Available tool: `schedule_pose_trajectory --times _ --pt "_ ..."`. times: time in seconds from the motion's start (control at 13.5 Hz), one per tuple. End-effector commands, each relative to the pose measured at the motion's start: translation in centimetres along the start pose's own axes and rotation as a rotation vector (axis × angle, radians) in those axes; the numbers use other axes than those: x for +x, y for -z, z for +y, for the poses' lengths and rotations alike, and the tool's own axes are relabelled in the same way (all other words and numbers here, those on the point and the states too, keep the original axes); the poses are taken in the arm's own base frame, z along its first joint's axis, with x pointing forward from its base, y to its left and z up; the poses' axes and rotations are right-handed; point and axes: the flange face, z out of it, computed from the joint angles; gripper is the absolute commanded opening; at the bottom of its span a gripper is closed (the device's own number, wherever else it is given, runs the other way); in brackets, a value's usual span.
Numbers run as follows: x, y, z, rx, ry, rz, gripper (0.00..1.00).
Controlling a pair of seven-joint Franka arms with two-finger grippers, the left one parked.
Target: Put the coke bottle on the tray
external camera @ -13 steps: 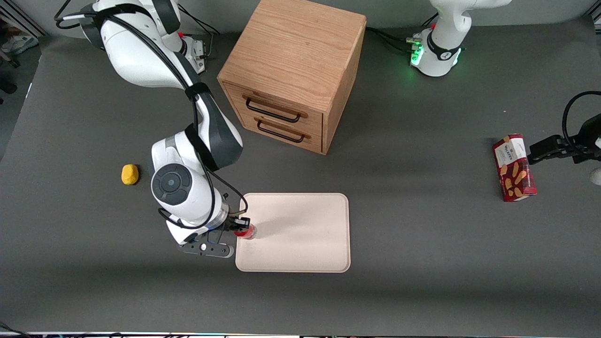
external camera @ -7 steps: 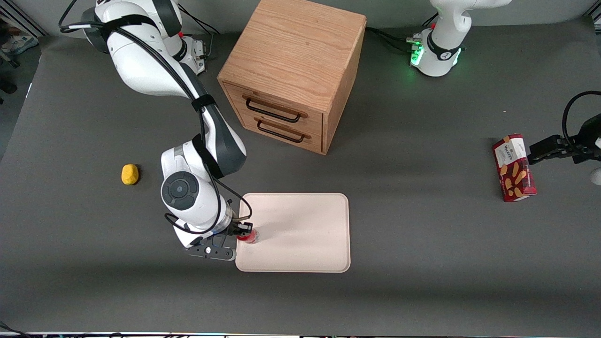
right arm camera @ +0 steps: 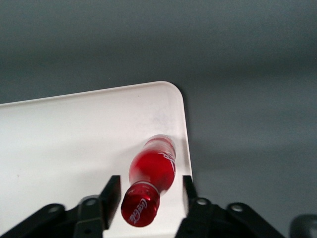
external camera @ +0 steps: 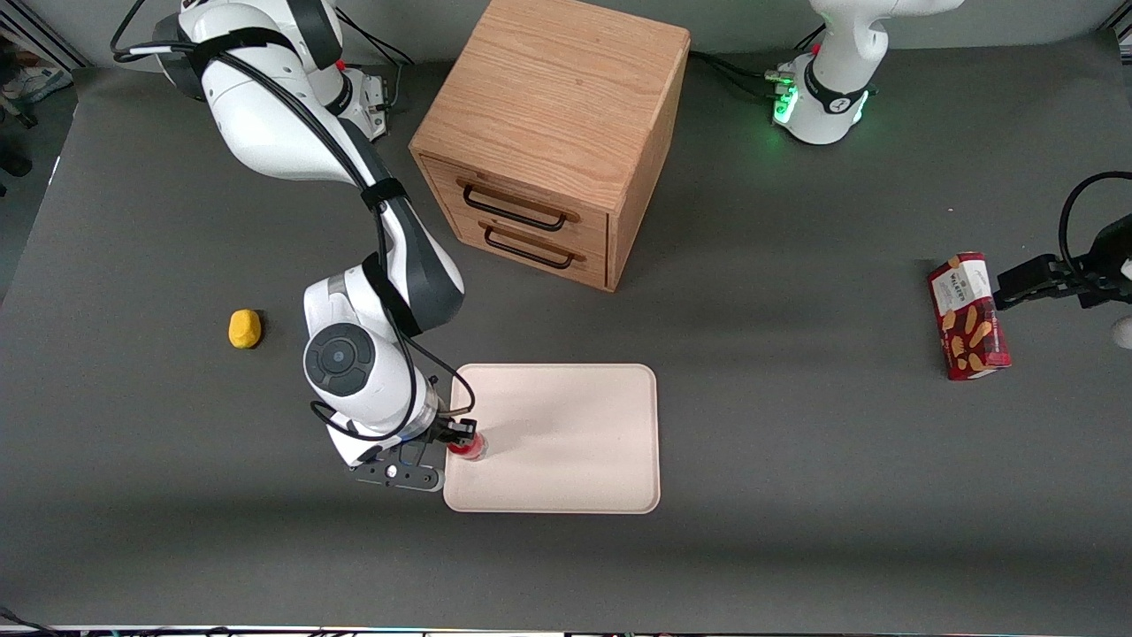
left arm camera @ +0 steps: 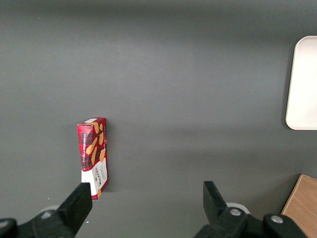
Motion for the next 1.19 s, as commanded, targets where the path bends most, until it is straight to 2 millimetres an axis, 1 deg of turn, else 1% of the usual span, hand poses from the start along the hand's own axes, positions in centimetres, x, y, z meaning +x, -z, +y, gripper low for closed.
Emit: schedule_pose_trajectory --times 0.0,0.22,0.37,0.52,0.67,0.82,0.97,1.11 --pt "-0.2 0.6 0.0 0.011 -0.024 0.004 1.0" --pt "-0.2 0.7 0.0 0.012 -0.023 0.005 1.0" --pt "-0.6 2.7 -0.5 0.018 -0.016 0.009 1.0" --pt "-1.4 6.2 0.1 -0.004 -0.014 -0.034 1.0" --pt "-2.3 11.1 1.3 -0.015 -0.018 -0.062 1.0" --pt "-3.6 15.4 2.3 -0.023 -0.017 -0.091 1.0" --pt "-4.7 19.7 3.8 -0.056 -0.003 -0.091 1.0" --pt "-6.3 23.6 5.3 -0.079 -0.002 -0.106 1.0"
